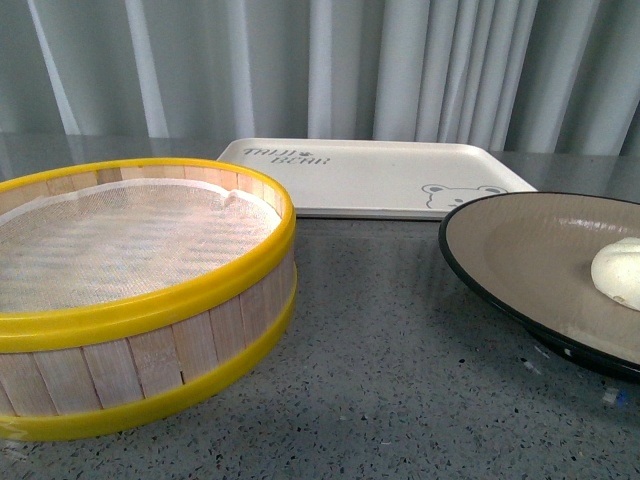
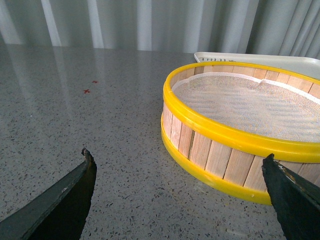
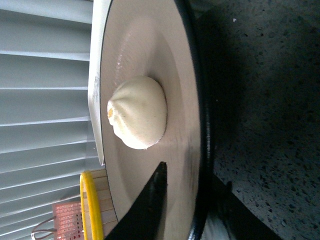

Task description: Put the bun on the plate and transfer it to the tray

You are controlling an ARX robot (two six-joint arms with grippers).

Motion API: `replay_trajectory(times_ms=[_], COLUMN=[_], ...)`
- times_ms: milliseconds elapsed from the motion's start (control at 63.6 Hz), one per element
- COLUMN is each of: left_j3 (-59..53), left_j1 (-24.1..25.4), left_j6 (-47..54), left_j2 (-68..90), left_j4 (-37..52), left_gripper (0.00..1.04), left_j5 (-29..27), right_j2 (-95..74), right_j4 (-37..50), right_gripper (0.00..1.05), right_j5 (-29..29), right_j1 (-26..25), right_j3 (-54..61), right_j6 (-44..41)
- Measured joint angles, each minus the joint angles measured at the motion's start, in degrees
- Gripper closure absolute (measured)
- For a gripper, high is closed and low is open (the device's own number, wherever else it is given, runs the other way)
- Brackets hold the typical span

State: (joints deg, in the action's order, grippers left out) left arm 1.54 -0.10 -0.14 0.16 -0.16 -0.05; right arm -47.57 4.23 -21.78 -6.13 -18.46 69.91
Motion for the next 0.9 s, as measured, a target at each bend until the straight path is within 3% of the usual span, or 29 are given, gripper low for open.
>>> replay_trajectory(times_ms=[126,519,896], left_j3=[0.00,0.00,0.00], left_j1=[0.00,0.00,0.00], left_j6=[0.00,0.00,0.00], left_j2=[0.00,0.00,0.00], left_j4=[0.00,0.02,0.00], left_gripper=[0.07,0.07,0.07], left_j5=[0.00,0.00,0.00], right_j2=[0.22,3.45,-2.58], right_j4=[-0.02,1.33,16.41], right_gripper=[1.02,1.02,1.02], right_j5=[-0.63,-0.55,6.95], right_j1=[-0.57,-0.81,7.26], right_j3=[0.37,0.37,-1.62], right_j6=[1.01,1.49,8.96])
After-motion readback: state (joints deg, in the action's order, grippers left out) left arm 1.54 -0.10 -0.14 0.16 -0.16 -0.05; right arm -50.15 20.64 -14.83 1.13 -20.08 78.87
